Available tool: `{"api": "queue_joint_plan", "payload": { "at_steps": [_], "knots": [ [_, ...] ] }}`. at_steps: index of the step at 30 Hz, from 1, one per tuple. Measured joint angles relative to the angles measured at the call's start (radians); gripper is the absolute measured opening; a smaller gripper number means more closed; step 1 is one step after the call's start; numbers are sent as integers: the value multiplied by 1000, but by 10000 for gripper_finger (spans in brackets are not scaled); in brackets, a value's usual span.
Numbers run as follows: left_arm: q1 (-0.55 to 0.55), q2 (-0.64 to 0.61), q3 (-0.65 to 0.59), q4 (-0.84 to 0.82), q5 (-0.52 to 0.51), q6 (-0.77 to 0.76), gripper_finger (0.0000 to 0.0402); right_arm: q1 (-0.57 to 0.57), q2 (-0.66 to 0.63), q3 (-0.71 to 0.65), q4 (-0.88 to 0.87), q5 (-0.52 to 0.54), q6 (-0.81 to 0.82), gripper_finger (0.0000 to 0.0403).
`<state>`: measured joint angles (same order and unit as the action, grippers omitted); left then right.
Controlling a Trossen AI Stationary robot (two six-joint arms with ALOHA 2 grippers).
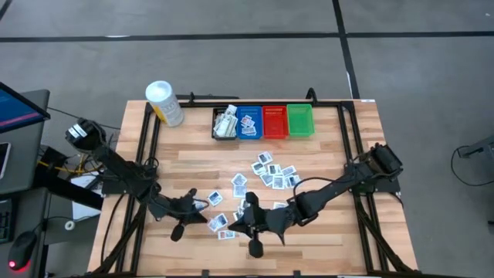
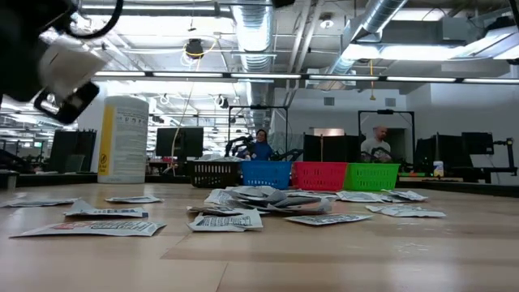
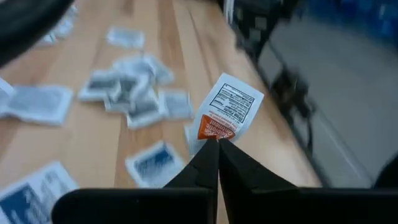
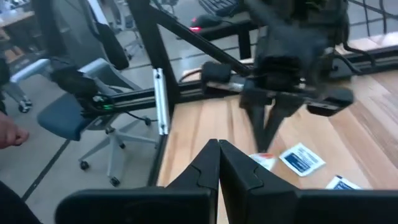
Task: Pick & Place First Aid Supplies
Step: Put the orange ointment pack in the blue bin
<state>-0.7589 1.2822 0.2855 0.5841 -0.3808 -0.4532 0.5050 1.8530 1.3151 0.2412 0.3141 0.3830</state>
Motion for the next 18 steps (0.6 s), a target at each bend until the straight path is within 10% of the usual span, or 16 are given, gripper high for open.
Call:
{"api": "queue_joint_plan", "payload": {
  "at_steps": [18],
  "knots": [
    [22, 36, 198, 37, -229, -12, 7, 126, -257, 0, -292, 1, 42, 1]
  ]
}}
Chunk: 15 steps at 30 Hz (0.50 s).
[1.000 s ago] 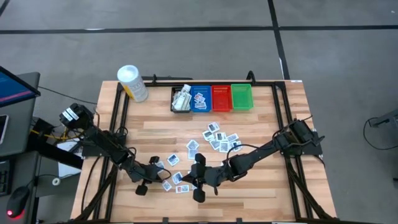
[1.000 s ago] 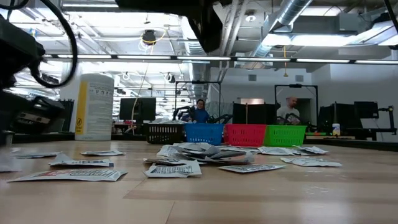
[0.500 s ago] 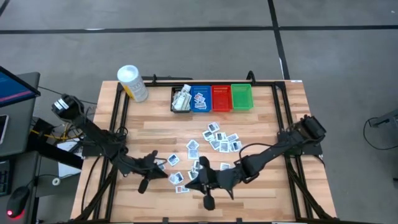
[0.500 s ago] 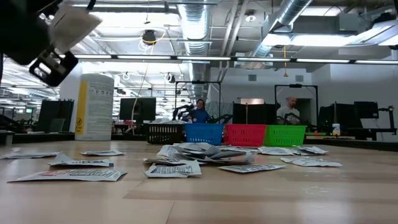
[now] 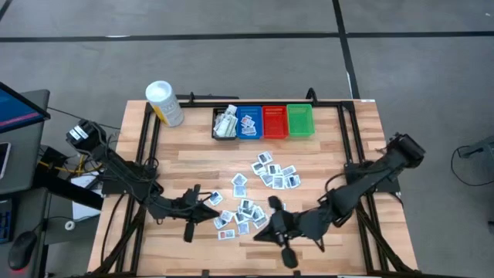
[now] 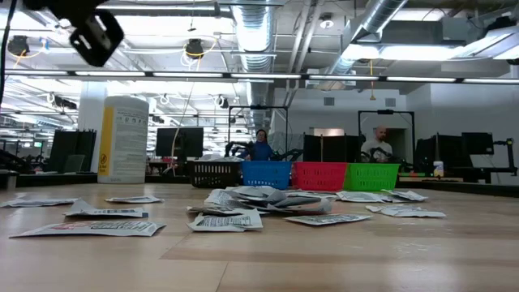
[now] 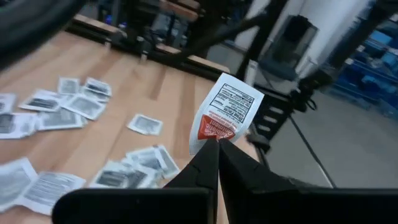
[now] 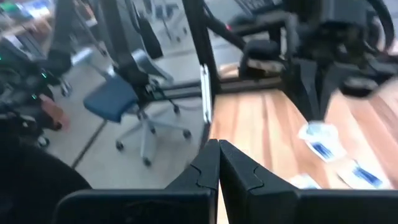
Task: Pick & Place First Aid Supplies
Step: Put the orange ointment pack in the blue bin
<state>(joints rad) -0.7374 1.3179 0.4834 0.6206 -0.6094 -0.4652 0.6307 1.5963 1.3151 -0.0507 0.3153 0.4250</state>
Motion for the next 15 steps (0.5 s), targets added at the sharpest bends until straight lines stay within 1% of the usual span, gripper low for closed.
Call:
{"api": "queue_joint_plan", "payload": {
  "at_steps": [6, 9, 12, 15],
  "knots": [
    [96, 30, 47, -2, -3, -10, 7, 4, -95, 0, -266, 6, 12, 1],
    [164, 31, 54, -4, -4, 22, 7, -7, -116, 0, -381, 6, -55, 1],
    [249, 28, 56, -5, 0, 64, 7, -32, -126, 0, -488, 5, -99, 1],
    [356, 27, 56, -4, 43, 73, 7, -64, -129, 0, -578, 5, -105, 1]
  ]
}}
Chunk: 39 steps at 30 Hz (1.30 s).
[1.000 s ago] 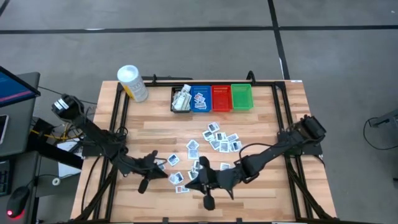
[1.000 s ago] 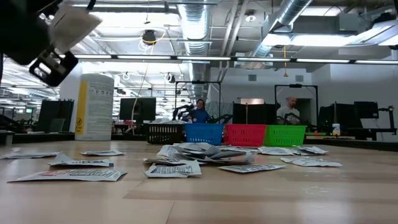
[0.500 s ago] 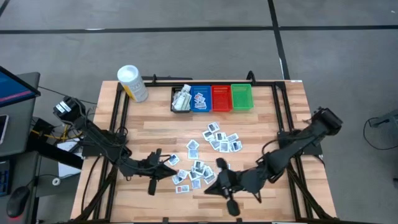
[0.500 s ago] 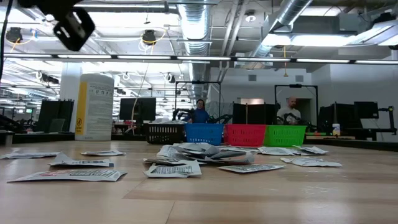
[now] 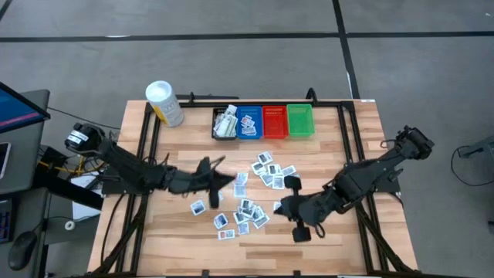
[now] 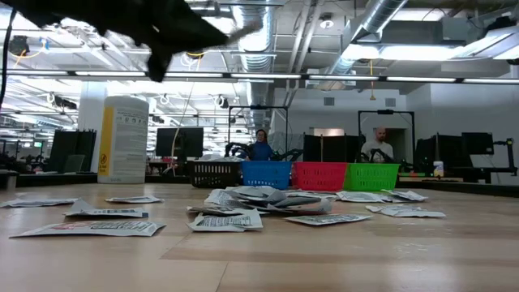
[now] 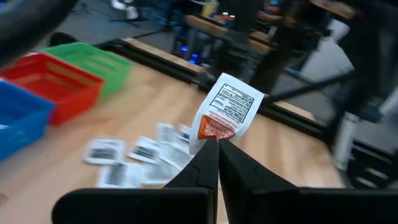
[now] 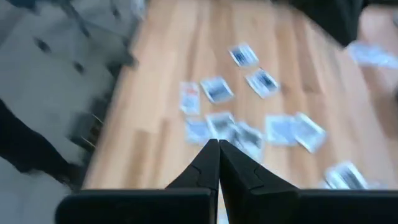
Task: Pick & Place First Aid Supplies
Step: Put the orange ointment pack in the blue bin
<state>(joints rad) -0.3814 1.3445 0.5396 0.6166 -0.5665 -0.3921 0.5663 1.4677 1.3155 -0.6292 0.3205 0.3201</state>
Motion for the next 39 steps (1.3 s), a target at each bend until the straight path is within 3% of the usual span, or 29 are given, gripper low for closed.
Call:
{"api": "queue_joint_plan", "payload": {
  "at_steps": [6, 13, 18, 25, 33, 39],
  "knots": [
    [270, 0, 0, 1, 167, 19, 7, -80, 13, -6, -80, 56, -48, 1],
    [584, 0, 0, 1, 370, 34, 7, -238, 12, -30, -27, 127, -69, 1],
    [744, 14, 7, 8, 498, 59, 7, -347, 12, -30, 82, 131, -70, 1],
    [808, 131, 97, 8, 569, 107, 7, -426, 12, -30, 226, 89, -120, 1],
    [823, 311, 179, 5, 568, 104, 7, -468, 12, -30, 169, 69, -120, 1],
    [823, 375, 212, 5, 568, 104, 7, -479, 12, -30, 132, 70, -112, 1]
  ]
}}
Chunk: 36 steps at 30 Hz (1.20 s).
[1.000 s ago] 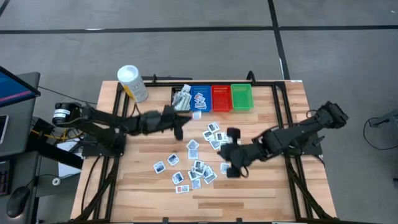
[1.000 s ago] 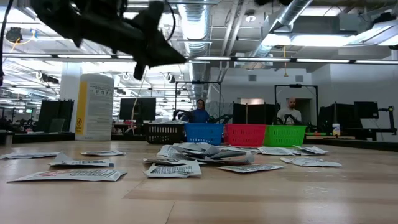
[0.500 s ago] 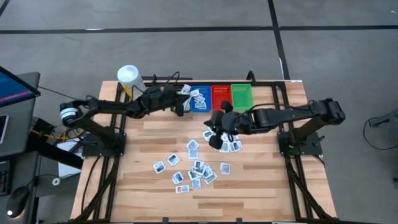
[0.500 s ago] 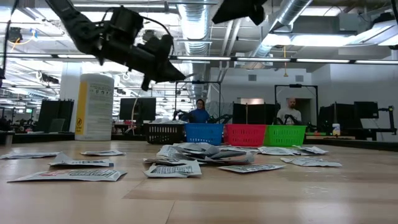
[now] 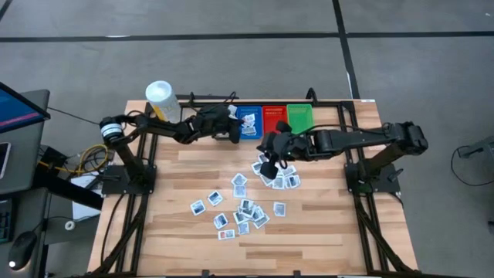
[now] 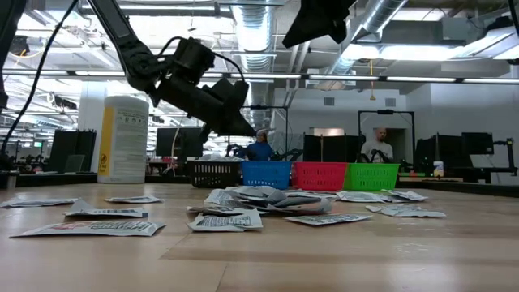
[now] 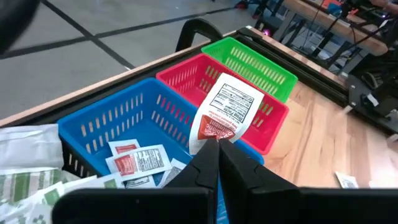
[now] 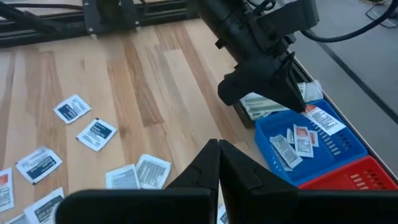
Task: Pick & Place First Aid Supplies
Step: Put the orange ointment pack in the blue bin
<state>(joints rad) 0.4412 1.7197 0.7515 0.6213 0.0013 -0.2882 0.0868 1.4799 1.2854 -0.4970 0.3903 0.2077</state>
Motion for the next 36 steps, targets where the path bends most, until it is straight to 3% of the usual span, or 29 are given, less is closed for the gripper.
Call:
{"api": "queue_joint_plan", "payload": {
  "at_steps": [5, 11, 20, 28, 36],
  "knots": [
    [0, 9, 9, 11, -32, 0, 13, -15, 0, 0, -18, 0, 0, 1],
    [10, 9, 9, 12, -50, 36, 50, -18, 0, 0, -20, 2, 2, 1],
    [10, 9, 9, 16, -26, 71, 112, -18, 0, 0, -20, 1, 2, 1],
    [2, 9, 9, 12, -2, 40, 129, 8, 0, 0, -20, 2, 2, 1],
    [-55, 9, 9, -37, 189, 80, 120, 95, 0, 0, -20, 80, 3, 1]
  ]
}}
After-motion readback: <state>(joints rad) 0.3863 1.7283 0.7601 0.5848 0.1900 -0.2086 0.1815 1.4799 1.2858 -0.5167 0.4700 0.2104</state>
